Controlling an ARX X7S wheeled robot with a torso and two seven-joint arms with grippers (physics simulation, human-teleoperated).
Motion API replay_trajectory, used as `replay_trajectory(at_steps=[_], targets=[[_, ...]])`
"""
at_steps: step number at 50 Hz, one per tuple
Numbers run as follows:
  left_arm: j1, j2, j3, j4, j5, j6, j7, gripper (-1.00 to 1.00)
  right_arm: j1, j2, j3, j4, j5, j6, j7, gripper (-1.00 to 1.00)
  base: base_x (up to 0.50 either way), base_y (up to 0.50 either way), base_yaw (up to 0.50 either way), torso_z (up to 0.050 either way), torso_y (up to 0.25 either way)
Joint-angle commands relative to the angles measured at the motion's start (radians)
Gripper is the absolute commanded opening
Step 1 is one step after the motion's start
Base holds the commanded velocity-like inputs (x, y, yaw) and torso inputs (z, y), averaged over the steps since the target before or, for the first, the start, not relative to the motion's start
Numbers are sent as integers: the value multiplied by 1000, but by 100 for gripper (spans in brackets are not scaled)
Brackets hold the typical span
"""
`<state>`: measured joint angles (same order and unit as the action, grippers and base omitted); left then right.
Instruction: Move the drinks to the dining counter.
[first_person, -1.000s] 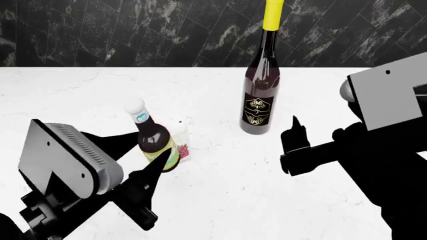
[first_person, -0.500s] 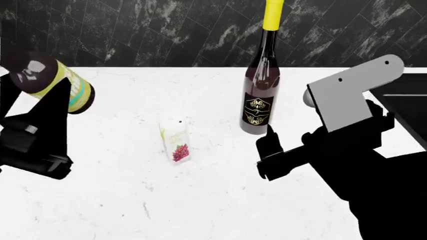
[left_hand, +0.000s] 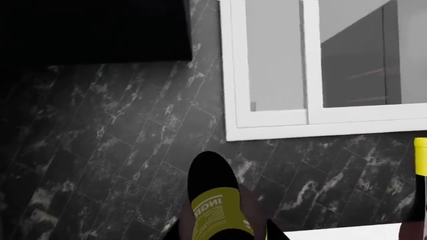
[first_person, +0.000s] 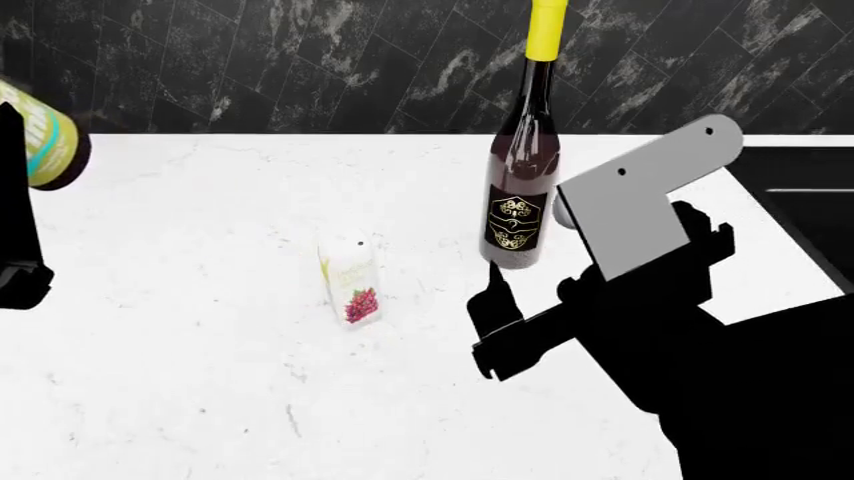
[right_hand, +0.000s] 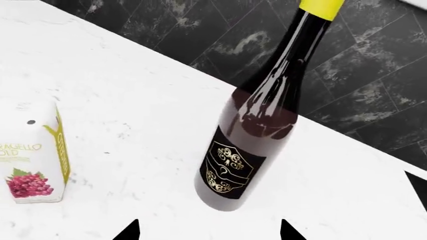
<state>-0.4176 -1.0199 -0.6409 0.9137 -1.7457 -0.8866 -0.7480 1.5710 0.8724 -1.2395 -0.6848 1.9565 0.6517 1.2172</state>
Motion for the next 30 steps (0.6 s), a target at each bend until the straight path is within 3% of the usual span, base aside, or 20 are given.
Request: replay_trajectory(at_steps=[1,30], targets=[[17,17,-19,-2,18,-7,-1,-100,13,-36,-1,18,-2,8,-7,100,0,0,0,0,0],[64,59,-50,-6,62,-29,42,-100,29,-135,-7,21,8,15,-26,100,0,0,0,0,0]])
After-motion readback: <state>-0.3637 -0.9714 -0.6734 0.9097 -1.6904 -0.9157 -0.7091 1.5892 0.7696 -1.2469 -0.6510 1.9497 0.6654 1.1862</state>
